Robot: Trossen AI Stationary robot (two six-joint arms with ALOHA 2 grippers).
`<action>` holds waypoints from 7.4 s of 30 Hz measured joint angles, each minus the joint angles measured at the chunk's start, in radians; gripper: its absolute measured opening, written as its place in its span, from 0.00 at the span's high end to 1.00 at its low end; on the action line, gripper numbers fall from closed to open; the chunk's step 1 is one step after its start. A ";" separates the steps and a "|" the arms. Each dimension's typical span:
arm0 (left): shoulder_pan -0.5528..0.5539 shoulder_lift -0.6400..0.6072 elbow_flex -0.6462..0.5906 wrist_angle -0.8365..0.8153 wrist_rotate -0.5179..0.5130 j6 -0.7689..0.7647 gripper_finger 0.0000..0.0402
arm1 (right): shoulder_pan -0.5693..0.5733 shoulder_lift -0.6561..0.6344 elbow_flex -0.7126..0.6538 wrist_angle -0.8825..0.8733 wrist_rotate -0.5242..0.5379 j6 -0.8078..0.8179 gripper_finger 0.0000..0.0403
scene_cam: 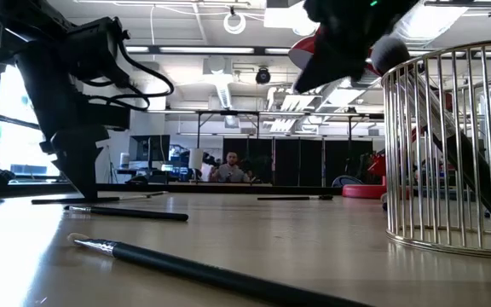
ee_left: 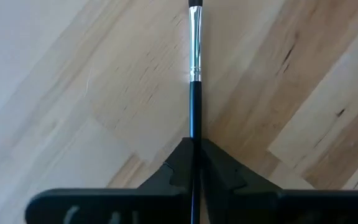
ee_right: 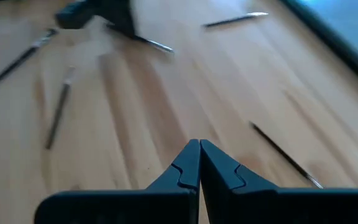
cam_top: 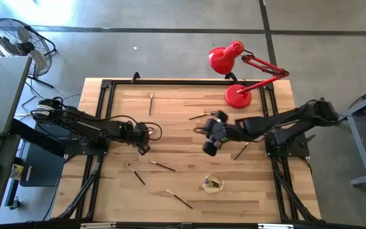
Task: Pick & Place Makeup Brushes
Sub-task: Put the eyeshadow brush into the gold makeup holder
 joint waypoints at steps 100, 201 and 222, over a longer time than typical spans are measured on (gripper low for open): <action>-0.026 -0.039 0.000 0.039 -0.060 -0.026 0.73 | -0.161 0.662 0.446 0.217 -0.211 -0.277 0.74; -0.066 0.110 0.019 0.310 -0.084 0.356 0.67 | -0.163 0.718 0.442 0.147 -0.280 -0.392 1.00; -0.064 0.110 0.080 0.177 -0.033 0.317 0.67 | -0.148 0.706 0.444 0.216 -0.293 -0.403 1.00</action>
